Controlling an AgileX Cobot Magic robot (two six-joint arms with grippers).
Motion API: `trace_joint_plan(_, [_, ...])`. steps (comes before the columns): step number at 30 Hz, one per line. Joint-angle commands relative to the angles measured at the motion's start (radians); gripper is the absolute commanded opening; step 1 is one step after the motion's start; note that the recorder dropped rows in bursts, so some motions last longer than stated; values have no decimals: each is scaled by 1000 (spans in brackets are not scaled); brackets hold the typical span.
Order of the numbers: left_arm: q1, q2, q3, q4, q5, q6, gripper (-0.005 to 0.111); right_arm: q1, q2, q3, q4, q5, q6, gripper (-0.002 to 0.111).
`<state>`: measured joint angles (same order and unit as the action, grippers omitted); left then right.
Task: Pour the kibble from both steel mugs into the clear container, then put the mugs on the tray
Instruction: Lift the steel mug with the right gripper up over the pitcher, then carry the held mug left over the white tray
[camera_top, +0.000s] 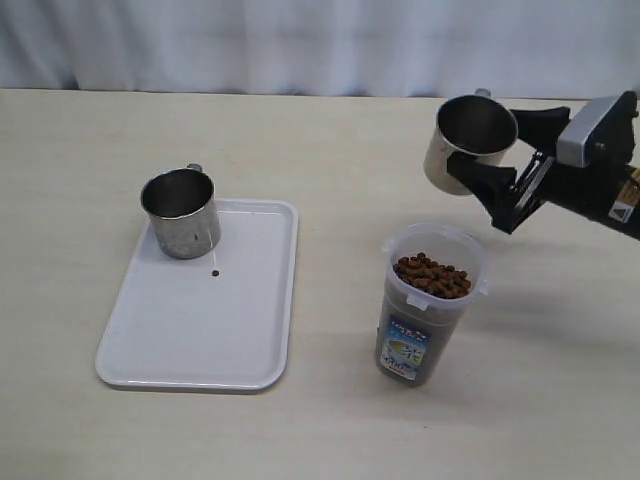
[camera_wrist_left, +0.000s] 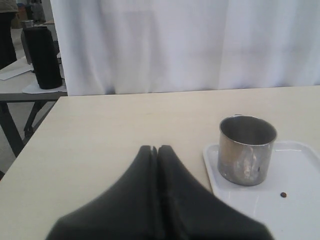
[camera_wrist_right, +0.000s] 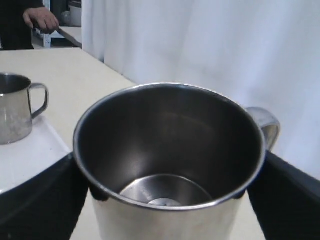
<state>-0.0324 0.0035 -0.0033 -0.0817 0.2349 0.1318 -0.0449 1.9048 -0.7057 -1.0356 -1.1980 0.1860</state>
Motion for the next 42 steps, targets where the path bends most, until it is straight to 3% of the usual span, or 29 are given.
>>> trace_joint_plan(1, [3, -3, 3, 2, -1, -6, 0, 0, -120, 3, -5, -23, 115, 9])
trace_joint_plan(4, [3, -3, 3, 2, -1, -6, 0, 0, -206, 3, -53, -23, 226, 5])
trace_joint_plan(8, [3, -3, 3, 2, -1, -6, 0, 80, -333, 3, -97, 31, 308, 5])
trace_joint_plan(15, [3, -3, 3, 2, -7, -6, 0, 373, -390, -30, -45, 124, 340, 5])
trace_joint_plan(22, [3, -3, 3, 2, -7, -6, 0, 664, -384, -109, 19, 368, 350, 5])
trace_joint_plan(27, [3, -3, 3, 2, -7, -6, 0, 809, -341, -153, 110, 444, 343, 5])
trace_joint_plan(42, [3, -3, 3, 2, -7, -6, 0, 967, -3, -285, 435, 370, 158, 5])
